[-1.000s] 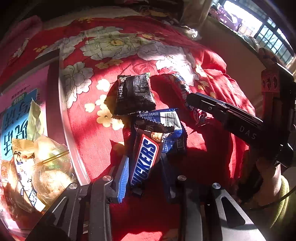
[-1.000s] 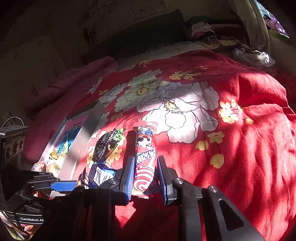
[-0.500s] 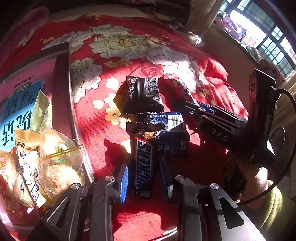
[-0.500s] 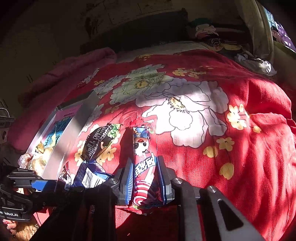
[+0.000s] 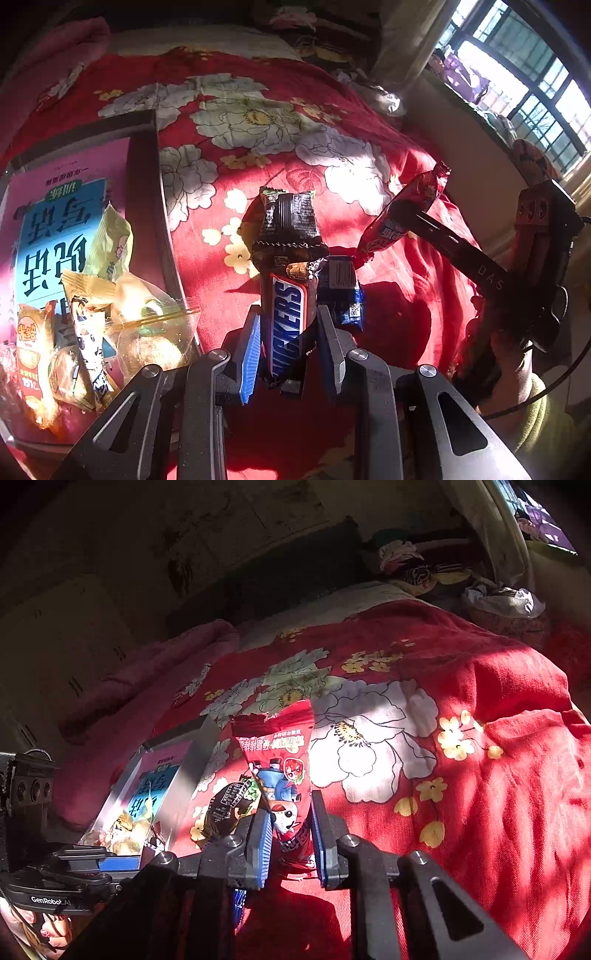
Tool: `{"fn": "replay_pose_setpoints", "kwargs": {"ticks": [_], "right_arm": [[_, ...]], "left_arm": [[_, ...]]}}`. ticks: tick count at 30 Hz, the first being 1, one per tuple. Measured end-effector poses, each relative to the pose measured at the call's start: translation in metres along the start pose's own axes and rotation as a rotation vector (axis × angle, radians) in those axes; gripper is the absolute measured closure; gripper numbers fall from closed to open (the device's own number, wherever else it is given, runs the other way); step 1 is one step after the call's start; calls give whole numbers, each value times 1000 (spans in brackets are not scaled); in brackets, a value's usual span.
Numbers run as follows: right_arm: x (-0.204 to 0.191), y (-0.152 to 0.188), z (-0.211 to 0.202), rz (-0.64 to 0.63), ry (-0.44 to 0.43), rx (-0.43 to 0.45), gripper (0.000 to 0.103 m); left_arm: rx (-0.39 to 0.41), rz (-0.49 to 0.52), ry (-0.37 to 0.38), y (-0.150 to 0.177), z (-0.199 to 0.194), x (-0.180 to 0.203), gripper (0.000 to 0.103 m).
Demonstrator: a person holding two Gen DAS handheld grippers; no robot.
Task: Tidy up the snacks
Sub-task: 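Carry the Snickers and candy stick over the tray with both tools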
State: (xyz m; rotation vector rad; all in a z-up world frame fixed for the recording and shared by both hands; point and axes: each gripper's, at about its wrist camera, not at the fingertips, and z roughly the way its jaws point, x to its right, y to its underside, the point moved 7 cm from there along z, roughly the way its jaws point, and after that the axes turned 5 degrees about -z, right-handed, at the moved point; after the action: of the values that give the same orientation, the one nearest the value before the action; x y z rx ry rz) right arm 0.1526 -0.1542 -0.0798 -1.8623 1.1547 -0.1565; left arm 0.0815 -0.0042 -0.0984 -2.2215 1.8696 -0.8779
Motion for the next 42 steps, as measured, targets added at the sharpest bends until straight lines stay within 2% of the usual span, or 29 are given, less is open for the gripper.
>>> {"fn": "replay_pose_setpoints", "kwargs": {"ticks": [8, 23, 31, 42], "right_arm": [[-29, -11, -23, -70, -11, 49, 84], [-76, -12, -40, -137, -59, 55, 84], [-106, -9, -41, -175, -90, 40, 84], [-148, -1, -33, -235, -147, 2, 84]], "left_arm": [[52, -6, 0, -6, -25, -3, 74], [124, -46, -2, -9, -65, -20, 74], [171, -97, -15, -11, -90, -44, 74], [252, -200, -57, -10, -130, -97, 74]]}}
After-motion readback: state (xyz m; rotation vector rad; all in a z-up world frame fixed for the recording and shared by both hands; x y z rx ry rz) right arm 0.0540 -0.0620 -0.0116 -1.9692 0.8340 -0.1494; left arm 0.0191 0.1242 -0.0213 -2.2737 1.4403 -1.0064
